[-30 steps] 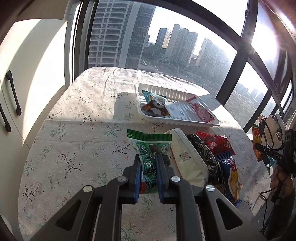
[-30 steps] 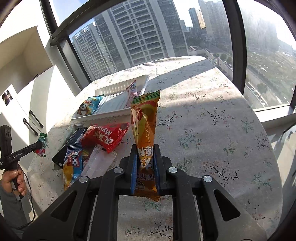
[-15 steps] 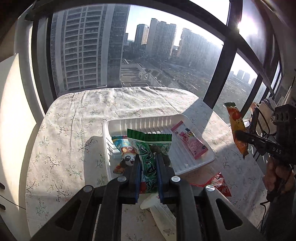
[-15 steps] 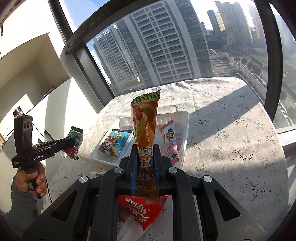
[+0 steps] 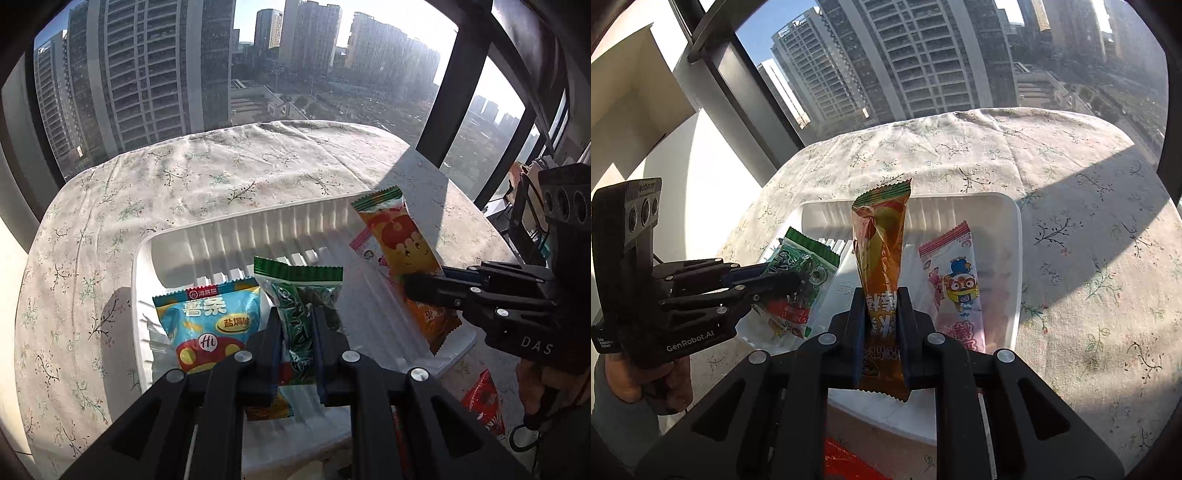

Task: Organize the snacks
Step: 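Place both held snacks into the white tray and open both grippers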

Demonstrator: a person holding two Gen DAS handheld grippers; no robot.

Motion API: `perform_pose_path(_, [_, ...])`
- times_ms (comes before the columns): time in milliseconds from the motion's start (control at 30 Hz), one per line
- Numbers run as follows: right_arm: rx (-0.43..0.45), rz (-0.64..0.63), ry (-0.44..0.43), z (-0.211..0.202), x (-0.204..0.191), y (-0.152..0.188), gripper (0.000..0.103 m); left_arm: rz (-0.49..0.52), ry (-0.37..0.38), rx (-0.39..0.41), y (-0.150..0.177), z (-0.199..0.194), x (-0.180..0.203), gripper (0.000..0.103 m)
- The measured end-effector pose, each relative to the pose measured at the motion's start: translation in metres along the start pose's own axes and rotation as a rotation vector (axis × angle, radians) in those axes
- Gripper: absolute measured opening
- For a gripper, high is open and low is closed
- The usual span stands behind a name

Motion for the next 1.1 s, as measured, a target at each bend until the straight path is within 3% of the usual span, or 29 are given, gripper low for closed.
perform_pose_path(300, [-0.040,-0.025,0.037,0.023,0.011,0.022,0.014,0.015,-0.026,-0.051,0.002,0.030,0.002,0.016])
perform_pose_path(600, [-0.075,-0.051,0.066,0.037,0.017,0.030,0.015,0.008,-0.051,-0.063,0.007,0.035,-0.003,0.019])
perform_pose_path(933, [-0.065,-0.097,0.097,0.032,0.013,0.032,0.017,0.011,-0.051,-0.018,0.003,0.017,0.001,0.055])
perform_pose_path(1033, [-0.042,-0.120,0.097,0.024,0.009,0.030,0.036,-0.003,-0.051,0.025,0.004,-0.002,0.000,0.066])
perform_pose_path(1100, [-0.017,-0.134,0.087,0.015,0.004,0.027,0.070,-0.016,-0.052,0.061,0.006,-0.019,-0.002,0.073])
Point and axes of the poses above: each gripper's, at about its wrist camera, not at the fingertips, and z roughly the way its jaws point, x to its right, y to its underside, the point moved 5 cm from there along z, roughly the way its jaws point, and after that the axes turned 2 degrees about y, right-handed, at the moved point
